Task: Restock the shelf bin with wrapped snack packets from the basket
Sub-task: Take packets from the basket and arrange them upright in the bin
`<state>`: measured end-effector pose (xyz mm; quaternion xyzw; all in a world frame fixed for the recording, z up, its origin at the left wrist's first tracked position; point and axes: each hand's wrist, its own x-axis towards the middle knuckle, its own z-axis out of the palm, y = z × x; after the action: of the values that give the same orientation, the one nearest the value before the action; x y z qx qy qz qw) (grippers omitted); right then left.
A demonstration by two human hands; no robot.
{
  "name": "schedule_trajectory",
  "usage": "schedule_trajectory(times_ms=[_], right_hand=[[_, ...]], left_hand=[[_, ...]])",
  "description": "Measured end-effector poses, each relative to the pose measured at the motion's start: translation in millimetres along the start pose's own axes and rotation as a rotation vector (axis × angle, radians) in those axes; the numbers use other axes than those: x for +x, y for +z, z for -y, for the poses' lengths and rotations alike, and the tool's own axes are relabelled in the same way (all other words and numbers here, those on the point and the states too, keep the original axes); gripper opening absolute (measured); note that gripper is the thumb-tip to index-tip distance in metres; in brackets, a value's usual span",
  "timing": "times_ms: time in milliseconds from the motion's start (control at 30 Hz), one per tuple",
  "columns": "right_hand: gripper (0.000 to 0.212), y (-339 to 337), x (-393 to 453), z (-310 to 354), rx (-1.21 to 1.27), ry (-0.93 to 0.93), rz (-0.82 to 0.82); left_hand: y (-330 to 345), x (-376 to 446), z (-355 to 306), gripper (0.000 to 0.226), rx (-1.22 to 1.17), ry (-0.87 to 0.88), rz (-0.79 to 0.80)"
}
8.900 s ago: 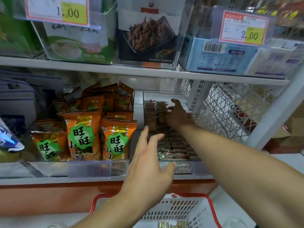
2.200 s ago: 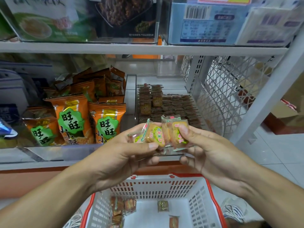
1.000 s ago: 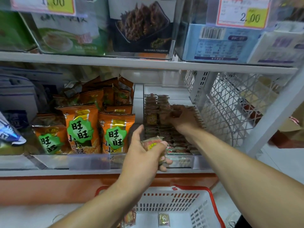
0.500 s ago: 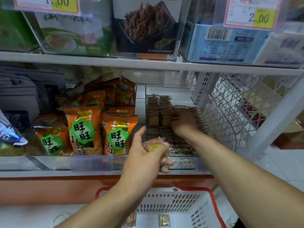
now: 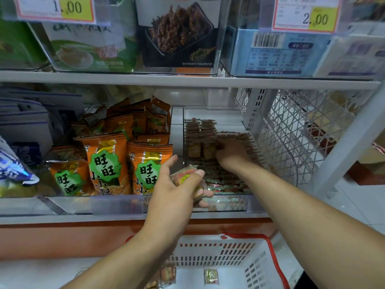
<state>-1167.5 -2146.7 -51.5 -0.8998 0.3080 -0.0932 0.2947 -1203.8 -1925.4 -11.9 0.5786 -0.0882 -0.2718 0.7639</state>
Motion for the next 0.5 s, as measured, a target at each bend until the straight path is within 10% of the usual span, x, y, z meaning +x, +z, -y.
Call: schedule_trajectory(times_ms=[233,500], right_hand=[[0.036,-32.8,-40.8,24.1,0.323,-0.172,-0.235],[0.058,-41.1,-164.6,35.0,0.366,-0.410,0.140]], left_hand=[[-1.3,-7.6,-17.6,0.047,-0.101,-0.054,0.031],[-0.4,-24.1,-27.1,0.053,-0.382,-0.260,0.168]])
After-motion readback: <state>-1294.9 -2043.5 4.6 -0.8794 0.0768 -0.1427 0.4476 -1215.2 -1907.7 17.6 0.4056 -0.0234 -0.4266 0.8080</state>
